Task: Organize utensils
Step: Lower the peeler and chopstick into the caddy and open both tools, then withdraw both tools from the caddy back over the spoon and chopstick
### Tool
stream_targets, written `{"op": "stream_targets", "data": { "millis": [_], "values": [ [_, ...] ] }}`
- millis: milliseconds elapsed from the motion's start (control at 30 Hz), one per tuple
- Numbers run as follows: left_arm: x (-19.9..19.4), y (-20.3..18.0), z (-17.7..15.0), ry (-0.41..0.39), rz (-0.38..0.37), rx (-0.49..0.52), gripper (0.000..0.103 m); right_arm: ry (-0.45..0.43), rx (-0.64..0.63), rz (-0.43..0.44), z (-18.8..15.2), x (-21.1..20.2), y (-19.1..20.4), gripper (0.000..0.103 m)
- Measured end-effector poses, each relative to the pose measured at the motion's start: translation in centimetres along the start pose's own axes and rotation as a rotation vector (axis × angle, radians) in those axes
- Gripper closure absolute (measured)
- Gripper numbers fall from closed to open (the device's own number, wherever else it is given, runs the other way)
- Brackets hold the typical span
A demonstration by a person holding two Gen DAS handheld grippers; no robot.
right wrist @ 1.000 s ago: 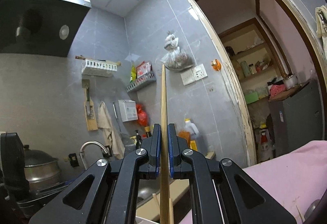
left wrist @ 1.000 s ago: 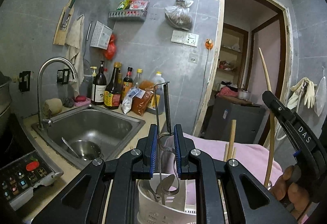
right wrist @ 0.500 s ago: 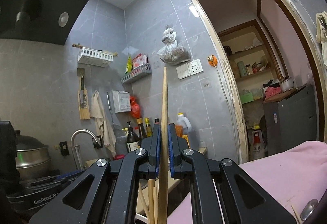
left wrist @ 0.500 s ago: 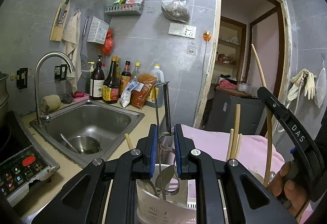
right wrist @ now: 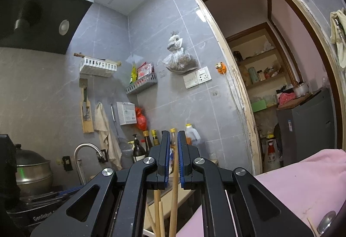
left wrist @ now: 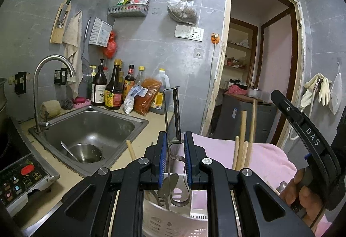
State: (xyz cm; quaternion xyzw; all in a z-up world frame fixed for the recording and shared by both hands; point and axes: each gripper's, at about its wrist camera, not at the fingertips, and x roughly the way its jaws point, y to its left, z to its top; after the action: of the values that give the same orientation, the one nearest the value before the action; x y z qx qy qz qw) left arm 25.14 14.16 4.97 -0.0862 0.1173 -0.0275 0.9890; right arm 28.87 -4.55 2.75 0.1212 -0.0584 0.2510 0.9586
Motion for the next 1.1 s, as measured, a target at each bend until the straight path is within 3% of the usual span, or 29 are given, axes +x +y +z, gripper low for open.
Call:
{"op": "stream_targets", "data": {
  "millis": [400, 500, 533, 700, 733, 800, 867, 967, 1100],
  "values": [
    [-0.1, 0.4, -0.2, 0.065, -0.055, -0.017, 0.089, 0.057, -0.052, 0.000, 0.8, -2.2, -0.5, 0.092],
    [-0.7, 0.1, 0.1, 0.048, -0.062, -0.019, 0.074, 0.062, -0.059, -0.008, 1.1, -3.2, -1.1, 0.079],
    [-0.9, 0.0, 0.2, 0.041, -0.066, -0.022, 0.070, 0.062, -0.061, -0.010, 1.3, -3.5, -1.4, 0.079],
    [-1.7, -1.4, 0.9, 0.030, -0.079, -0.007, 0.068, 0.058, -0.076, -0.043, 2.4, -5.6, -2.8, 0.072],
    [-1.8, -1.8, 1.0, 0.023, -0.083, -0.001, 0.064, 0.055, -0.080, -0.055, 2.7, -6.2, -3.3, 0.069],
    [-2.2, -2.8, 1.2, 0.008, -0.096, 0.002, 0.054, 0.044, -0.082, -0.066, 3.2, -7.2, -4.1, 0.049],
    [-2.5, -3.7, 1.3, -0.010, -0.118, -0.005, 0.041, 0.038, -0.092, -0.083, 3.7, -8.1, -4.8, 0.046],
    [-3.2, -5.7, 1.4, -0.048, -0.153, 0.003, 0.025, 0.031, -0.112, -0.111, 4.4, -9.7, -6.0, 0.032],
    [-3.9, -8.4, 1.3, -0.083, -0.195, 0.019, 0.011, 0.031, -0.124, -0.148, 5.2, -11.9, -7.9, 0.019]
  ]
}}
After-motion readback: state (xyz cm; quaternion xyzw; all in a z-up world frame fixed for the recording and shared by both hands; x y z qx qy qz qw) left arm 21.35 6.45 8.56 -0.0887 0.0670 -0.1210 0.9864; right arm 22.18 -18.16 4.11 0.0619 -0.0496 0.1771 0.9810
